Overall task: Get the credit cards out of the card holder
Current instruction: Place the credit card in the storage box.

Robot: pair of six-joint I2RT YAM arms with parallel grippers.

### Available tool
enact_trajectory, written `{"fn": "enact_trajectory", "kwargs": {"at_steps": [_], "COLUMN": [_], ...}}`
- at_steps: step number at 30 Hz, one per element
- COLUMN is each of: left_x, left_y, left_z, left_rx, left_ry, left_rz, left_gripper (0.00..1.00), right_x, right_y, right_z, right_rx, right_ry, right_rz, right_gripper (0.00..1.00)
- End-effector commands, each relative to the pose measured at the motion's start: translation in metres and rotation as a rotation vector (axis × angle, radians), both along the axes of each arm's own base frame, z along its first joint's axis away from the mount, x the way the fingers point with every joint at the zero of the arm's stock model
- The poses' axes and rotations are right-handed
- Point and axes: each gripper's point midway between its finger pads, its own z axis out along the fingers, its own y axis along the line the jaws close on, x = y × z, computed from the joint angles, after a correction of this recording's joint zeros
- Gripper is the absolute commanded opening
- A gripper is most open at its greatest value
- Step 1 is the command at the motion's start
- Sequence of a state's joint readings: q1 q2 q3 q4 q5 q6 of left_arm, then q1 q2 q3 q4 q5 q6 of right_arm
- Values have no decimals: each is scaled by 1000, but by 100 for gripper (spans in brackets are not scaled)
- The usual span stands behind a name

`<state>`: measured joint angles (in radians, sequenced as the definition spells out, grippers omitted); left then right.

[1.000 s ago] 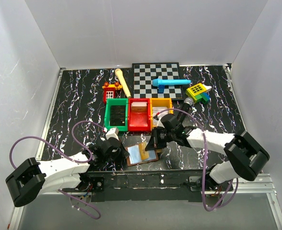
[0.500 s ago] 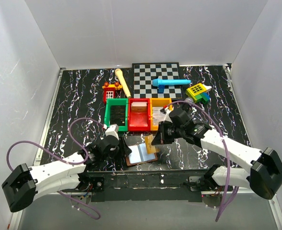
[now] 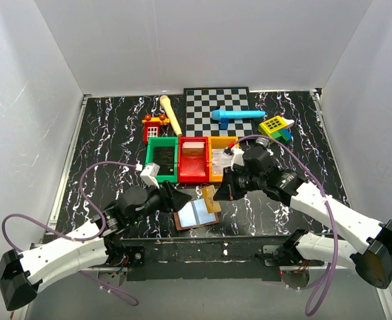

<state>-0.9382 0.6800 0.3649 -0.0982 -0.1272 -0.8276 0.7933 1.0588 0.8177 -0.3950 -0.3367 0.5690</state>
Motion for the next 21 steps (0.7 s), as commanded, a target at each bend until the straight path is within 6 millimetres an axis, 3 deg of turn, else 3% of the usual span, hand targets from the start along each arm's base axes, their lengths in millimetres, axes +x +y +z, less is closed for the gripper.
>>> {"fn": "enact_trajectory", "kwargs": {"at_steps": [1,7,14,21], "left_x": [-12,-37,-58,-73], "left_y": [-17,-19,-31,-43], "left_z": [61,91,104,105], "left_rx": [-221,-325,-332,-346], "left_ry": [-250,-365,-407,-403], "left_rz": [-145,-282,-443,-568], "left_gripper": [58,65,66,51], "right_x": [-28,-57,-73,-76], "right_y": [21,25,29,31], "right_z": [52,71,73,73], "right_rx": [187,256,265,255], "right_ry": [-71,-39,-15,-27], "right_rz": [243,420,513,524], "right_gripper": [1,1,1,1]}}
